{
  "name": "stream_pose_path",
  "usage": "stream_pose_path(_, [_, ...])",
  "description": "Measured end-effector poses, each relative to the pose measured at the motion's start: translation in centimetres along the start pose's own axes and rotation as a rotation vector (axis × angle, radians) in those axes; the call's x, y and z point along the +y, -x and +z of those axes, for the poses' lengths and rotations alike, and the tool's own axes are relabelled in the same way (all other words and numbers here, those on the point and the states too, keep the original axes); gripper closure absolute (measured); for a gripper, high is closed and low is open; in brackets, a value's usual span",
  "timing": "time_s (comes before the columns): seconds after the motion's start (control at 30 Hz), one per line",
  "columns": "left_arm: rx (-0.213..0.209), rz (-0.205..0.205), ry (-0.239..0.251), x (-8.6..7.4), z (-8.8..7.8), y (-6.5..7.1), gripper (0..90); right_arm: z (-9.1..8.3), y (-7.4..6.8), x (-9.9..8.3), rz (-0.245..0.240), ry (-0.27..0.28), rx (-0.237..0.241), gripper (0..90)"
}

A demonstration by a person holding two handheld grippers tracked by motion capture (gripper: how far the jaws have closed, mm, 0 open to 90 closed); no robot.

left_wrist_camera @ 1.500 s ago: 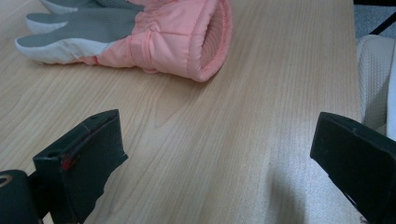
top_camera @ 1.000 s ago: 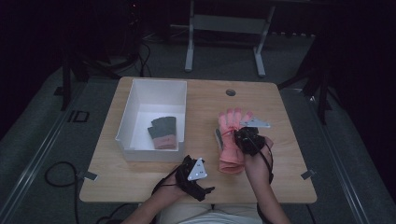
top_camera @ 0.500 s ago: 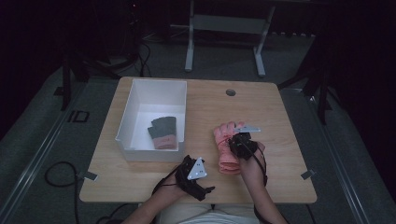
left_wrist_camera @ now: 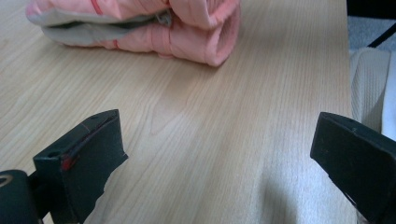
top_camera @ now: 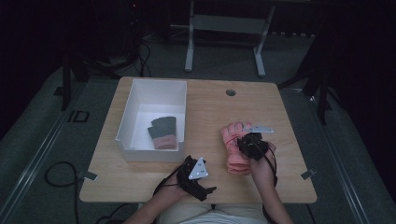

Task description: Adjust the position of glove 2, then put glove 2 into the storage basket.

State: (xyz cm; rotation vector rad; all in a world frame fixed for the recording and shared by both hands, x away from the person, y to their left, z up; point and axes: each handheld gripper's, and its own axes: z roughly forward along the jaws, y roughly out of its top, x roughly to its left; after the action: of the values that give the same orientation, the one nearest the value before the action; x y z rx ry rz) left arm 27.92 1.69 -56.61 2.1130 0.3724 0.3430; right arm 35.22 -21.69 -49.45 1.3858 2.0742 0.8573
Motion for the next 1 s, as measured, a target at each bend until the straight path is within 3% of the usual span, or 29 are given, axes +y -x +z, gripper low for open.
stream_pose_path(0.13, [-0.001,-0.027,0.034,0.5,-0.3,-0.1,2.7,-1.2,0.5,0.5,-0.021,0.028,0.036,66.4])
stream_pose_path(0.3, [-0.008,-0.079,0.030,1.7,-0.6,0.1,2.9,-2.7,2.1,0.9,-0.032,0.072,0.065,62.1])
stream_pose_path(0.4, [0.013,-0.106,0.015,2.7,-0.7,-0.1,2.9,-3.1,3.1,1.3,-0.044,0.076,0.071,57.6])
stream_pose_path(0.53, [0.041,-0.135,0.053,4.7,-0.8,-0.8,3.5,-3.3,3.4,2.0,-0.068,0.095,0.100,55.2])
stream_pose_path(0.67, [0.075,-0.111,0.063,7.2,-0.5,-1.3,4.8,-2.4,2.8,2.5,-0.097,0.084,0.110,54.2])
stream_pose_path(0.8, [0.083,-0.119,0.041,9.1,0.4,-2.0,5.2,-1.2,2.5,2.2,-0.131,0.054,0.101,50.5])
stream_pose_path(1.0, [0.098,-0.148,-0.003,10.5,1.4,-3.8,5.2,0.5,4.1,0.5,-0.140,-0.044,0.071,50.1])
